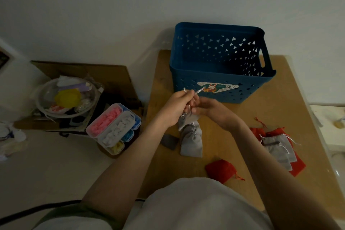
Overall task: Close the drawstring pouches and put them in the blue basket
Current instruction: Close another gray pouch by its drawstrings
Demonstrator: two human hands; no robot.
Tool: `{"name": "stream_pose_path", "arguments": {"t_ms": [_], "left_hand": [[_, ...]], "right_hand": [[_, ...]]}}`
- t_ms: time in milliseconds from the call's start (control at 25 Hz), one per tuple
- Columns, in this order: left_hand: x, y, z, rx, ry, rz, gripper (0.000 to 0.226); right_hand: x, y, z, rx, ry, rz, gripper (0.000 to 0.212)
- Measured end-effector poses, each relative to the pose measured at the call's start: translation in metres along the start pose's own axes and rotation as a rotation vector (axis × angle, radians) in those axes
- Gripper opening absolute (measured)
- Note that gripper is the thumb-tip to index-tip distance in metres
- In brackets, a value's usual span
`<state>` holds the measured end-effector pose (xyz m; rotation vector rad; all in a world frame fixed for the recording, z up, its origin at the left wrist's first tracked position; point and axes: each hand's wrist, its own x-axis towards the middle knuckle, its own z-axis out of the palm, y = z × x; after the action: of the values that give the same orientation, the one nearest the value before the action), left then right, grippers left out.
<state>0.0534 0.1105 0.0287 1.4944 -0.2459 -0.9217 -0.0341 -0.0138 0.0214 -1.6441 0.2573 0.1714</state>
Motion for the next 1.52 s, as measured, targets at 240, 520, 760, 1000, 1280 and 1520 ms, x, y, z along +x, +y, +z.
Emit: {"name": "stream_pose_path", "arguments": {"t_ms": [240,520,760,1000,1280,1520], "left_hand": [[-0.008,0.005,-0.015,0.24,-0.044,0.054,0.016],[-0.007,0.003,-0.01,0.923,0.158,0.388,0.01],[-0.012,0.004,-0.003,1.045,0.2,0.484,0.015],[-0.015,0.002,-0.002,0.966,0.196,0.527,0.017],[-0.019,0.001,-0.006,0.942,0.205,0.624,0.018],[-0.025,-0.006,0.001,0.761,0.332,0.563,0.014]], "right_hand": [[-0.003,0.006,-0.004,0.068,0.07,0.048,0.017],[0.003,0.007,-0.004,0.327,0.044,0.087,0.021],[-0.002,0.005,-0.004,0.275,-0.002,0.201,0.036],[0.003,0.003,0.003,0.32,0.12,0.256,0.054],[0.012,-0.003,0.014,0.607,0.237,0.37,0.027],[0.015,-0.003,0.014,0.809,0.27,0.36,0.026]]}}
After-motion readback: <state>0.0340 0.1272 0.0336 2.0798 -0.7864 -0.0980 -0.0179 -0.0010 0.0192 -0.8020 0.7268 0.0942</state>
